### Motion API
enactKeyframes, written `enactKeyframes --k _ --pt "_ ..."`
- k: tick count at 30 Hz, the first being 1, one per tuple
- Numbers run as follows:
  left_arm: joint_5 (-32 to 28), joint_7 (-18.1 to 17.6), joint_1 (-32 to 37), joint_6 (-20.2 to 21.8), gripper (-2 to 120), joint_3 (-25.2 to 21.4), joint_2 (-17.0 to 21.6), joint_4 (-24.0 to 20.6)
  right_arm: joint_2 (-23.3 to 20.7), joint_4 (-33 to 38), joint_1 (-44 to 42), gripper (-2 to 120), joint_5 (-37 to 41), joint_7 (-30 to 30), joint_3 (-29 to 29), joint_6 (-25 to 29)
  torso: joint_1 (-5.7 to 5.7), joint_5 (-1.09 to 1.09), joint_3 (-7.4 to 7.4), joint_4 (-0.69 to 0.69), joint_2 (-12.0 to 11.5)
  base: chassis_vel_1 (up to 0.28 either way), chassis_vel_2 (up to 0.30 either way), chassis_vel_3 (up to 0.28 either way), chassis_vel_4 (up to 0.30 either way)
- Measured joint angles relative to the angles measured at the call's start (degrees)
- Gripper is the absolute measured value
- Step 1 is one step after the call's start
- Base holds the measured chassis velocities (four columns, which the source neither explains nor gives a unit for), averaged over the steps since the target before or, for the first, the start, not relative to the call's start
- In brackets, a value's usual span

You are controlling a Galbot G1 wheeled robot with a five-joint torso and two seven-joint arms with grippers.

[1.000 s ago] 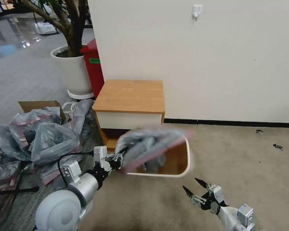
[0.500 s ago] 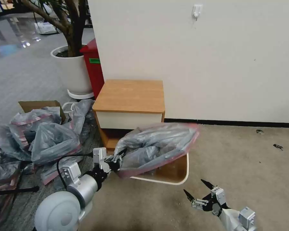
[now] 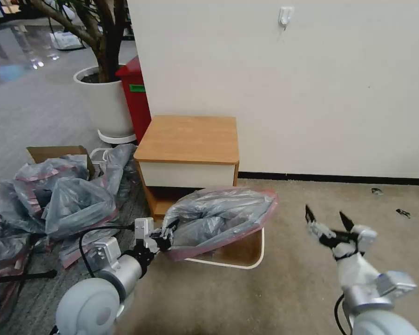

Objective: Pick up the garbage bag from the table and place it over the trash can.

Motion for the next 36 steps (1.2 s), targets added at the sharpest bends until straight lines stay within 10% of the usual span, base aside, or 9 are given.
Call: enactKeyframes --k 7,22,36 --pt "1.5 0.0 -0.4 -1.1 3 0.3 -0.7 0.8 0.6 7.3 -2.1 100 12.2 -1.6 -4.7 -5.1 0.0 0.03 0.0 -0.01 0.0 0.0 0.0 0.0 0.0" --pt "6.3 0.3 -1.4 -2.5 3 2.2 -0.6 2.0 -3.9 7.1 -6.1 100 2.8 -9.5 -19.8 -13.4 0.0 0.0 0.0 0.0 0.0 0.0 0.0 0.0 0.0" --pt "10.8 1.7 -0.9 -4.9 3 2.8 -0.6 1.6 -3.5 6.9 -5.4 99 0.8 -2.3 -23.0 -14.9 0.0 0.01 0.0 0.0 0.0 0.0 0.0 0.0 0.0"
